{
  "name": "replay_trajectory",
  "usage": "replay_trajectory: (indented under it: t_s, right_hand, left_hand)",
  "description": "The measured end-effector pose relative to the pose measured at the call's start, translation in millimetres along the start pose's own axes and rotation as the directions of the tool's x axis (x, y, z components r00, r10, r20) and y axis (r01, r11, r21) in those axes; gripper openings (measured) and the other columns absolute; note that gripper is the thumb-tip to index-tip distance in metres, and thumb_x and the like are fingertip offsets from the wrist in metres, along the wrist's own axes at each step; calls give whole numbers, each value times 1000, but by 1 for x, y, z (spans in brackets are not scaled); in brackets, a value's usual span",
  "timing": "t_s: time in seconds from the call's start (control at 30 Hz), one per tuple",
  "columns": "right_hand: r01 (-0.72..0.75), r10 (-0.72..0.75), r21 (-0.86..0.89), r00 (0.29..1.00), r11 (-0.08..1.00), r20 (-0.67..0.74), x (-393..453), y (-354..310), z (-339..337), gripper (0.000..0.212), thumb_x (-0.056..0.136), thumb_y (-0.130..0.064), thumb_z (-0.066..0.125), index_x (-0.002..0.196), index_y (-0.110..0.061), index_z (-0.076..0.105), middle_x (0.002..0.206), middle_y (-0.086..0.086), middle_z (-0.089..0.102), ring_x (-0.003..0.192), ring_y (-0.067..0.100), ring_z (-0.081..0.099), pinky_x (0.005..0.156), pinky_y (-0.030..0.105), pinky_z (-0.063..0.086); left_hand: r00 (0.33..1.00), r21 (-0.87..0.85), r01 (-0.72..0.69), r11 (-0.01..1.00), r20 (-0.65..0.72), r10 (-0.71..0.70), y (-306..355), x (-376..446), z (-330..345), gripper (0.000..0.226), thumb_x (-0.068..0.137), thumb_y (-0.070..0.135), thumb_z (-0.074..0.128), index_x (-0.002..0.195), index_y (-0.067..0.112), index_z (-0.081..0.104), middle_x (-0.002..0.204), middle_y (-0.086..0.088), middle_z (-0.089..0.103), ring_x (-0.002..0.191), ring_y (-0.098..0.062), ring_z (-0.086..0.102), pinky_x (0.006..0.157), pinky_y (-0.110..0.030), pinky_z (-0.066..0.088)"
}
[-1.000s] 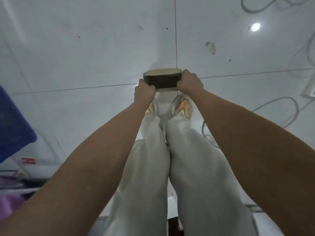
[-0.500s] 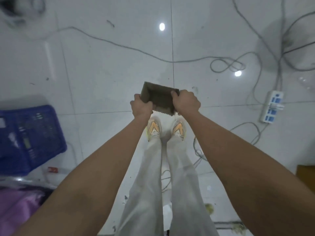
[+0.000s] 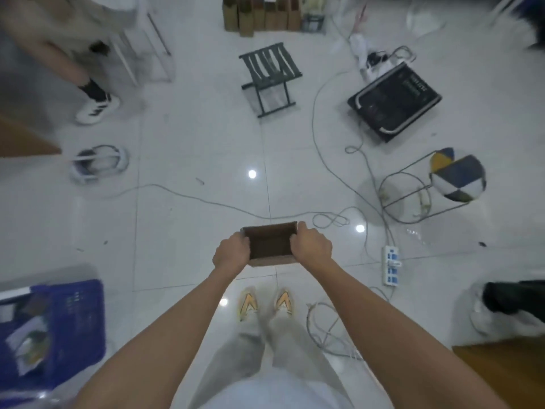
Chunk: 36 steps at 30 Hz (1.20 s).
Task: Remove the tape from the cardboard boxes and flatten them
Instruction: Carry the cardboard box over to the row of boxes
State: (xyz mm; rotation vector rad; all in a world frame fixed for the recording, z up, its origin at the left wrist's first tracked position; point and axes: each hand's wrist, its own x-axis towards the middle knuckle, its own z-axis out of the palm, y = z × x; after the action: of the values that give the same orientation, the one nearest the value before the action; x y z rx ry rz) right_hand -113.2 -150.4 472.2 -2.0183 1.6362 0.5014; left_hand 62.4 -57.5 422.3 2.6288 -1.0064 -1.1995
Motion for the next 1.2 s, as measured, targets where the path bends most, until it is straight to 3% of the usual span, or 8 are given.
replay_trajectory:
  t_s: [0.23,0.4,0.5,0.57,0.67,0.97,1.1,1.2]
  right_hand:
    - [-51,68,139,991,989,-118,1,0,-40,18,105,-21,44,117,-12,53,101,9,66,80,24,58,68,35,49]
    - [-65,96,217,986,974,-133,36,-6,-54,19,106,-28,46,103,-14,59,92,4,66,81,24,66,72,40,59]
    - [-68,103,273,988,960,-118,64,-4,-58,22,103,-27,50,92,-12,63,86,5,66,76,24,63,65,37,55]
    - [-64,97,309,991,949,-94,78,-3,-61,20,97,-23,55,83,-11,63,77,4,64,73,26,63,58,34,47]
    - [-51,68,374,997,926,-34,97,-19,-73,17,91,-21,61,80,-13,70,71,3,69,70,26,67,56,31,49]
    - [-35,52,332,998,943,-44,166,-75,-123,10,92,-30,65,91,-20,64,77,-2,63,72,21,60,57,29,42]
    - [-66,84,364,996,929,-35,203,-101,-145,7,90,-24,65,88,-17,65,77,-3,65,72,19,62,59,31,48]
    - [-126,161,381,985,916,-60,218,-117,-161,12,89,-21,64,79,-14,62,71,-1,64,65,17,60,55,30,46]
  left_hand:
    - [986,110,-166,980,33,164,52,4,-68,20,97,22,49,112,13,57,101,-8,67,87,-29,65,68,-34,52]
    - [994,10,-69,998,89,68,67,36,-93,17,89,24,59,100,12,65,90,-7,71,80,-26,71,78,-42,63]
    - [997,-91,-21,996,78,28,73,57,-103,17,90,26,58,94,12,67,84,-6,73,76,-25,73,77,-44,64]
    - [997,-213,39,976,72,-25,70,66,-107,27,91,35,56,83,13,70,76,-5,75,71,-24,75,74,-44,65]
    - [994,-298,111,948,39,-104,60,85,-115,46,92,51,52,74,14,71,74,-6,74,72,-26,74,72,-45,65]
    - [972,-553,235,799,121,-202,77,124,-162,12,93,22,66,92,10,69,94,-17,76,87,-31,76,76,-43,65]
    - [974,-507,223,833,146,-172,80,166,-190,21,89,31,68,89,11,65,86,-13,76,79,-31,76,77,-47,65]
    - [982,-352,184,918,108,-156,93,188,-218,22,80,32,60,70,12,65,74,-8,71,76,-33,72,71,-43,63]
